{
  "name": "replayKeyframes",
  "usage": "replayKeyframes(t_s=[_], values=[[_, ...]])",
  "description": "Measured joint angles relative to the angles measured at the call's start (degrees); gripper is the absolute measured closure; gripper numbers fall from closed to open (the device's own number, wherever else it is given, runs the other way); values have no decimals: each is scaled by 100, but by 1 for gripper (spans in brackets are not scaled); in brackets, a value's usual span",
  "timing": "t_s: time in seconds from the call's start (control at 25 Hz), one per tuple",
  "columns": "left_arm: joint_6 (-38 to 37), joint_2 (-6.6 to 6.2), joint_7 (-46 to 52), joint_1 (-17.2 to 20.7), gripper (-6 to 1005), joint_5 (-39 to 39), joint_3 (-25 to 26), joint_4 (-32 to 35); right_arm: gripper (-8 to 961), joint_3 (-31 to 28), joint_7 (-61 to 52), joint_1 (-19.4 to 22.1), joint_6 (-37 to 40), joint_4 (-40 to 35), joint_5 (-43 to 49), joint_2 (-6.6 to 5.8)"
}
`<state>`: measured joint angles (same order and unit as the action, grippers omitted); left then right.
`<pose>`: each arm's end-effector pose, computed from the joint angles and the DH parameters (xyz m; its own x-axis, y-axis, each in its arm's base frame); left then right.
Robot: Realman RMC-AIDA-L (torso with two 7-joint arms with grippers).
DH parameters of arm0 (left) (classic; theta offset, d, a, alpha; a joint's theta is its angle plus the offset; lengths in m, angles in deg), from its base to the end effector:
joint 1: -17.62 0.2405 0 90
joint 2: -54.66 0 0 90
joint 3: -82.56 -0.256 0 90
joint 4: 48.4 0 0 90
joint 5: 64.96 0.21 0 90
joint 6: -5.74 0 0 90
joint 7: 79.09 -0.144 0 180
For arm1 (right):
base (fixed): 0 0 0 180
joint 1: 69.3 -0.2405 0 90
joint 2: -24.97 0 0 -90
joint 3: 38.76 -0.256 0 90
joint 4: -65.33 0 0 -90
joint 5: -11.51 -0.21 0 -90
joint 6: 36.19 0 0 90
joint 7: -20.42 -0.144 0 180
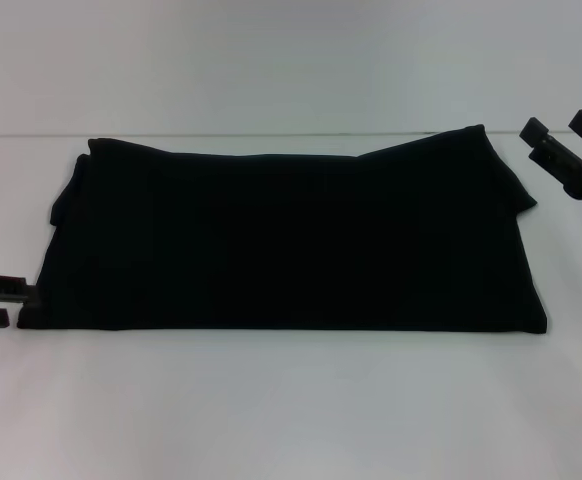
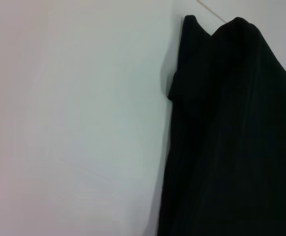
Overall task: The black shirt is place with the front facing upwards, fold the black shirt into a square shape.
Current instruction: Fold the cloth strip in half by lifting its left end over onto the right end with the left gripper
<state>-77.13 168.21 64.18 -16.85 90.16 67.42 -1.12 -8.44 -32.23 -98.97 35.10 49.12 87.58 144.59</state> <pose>-0.3578 0.3412 0.0943 -0.0402 0.8724 0.4871 0.9766 0.1373 -0.1653 0.2995 0.3620 0.0161 0.5122 -0.0691 -0.8561 -0.7750 -0.4669 -0.4259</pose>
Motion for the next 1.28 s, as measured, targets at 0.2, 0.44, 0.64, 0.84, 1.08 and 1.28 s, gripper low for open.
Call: replayKeyframes(t_s=[0.2,0.44,0.64,0.84,1.08,1.28], values=[[163,1,88,-19,408,39,-142,-22,83,-1,1,9,11,4,-1,0],[374,18,192,-14,405,74,-335,-31,83,-1,1,8,14,4,-3,0],[457,35,198,-30,403,77,-474,-50,83,-1,-2,-3,17,4,6,0],[552,50,199,-48,404,79,-575,-68,83,-1,-11,-5,24,4,20,0],[663,49,206,-63,405,96,-655,-70,83,-1,-2,-20,25,12,30,8],[701,52,211,-78,406,173,-702,-70,83,-1,-4,-21,25,26,31,9]])
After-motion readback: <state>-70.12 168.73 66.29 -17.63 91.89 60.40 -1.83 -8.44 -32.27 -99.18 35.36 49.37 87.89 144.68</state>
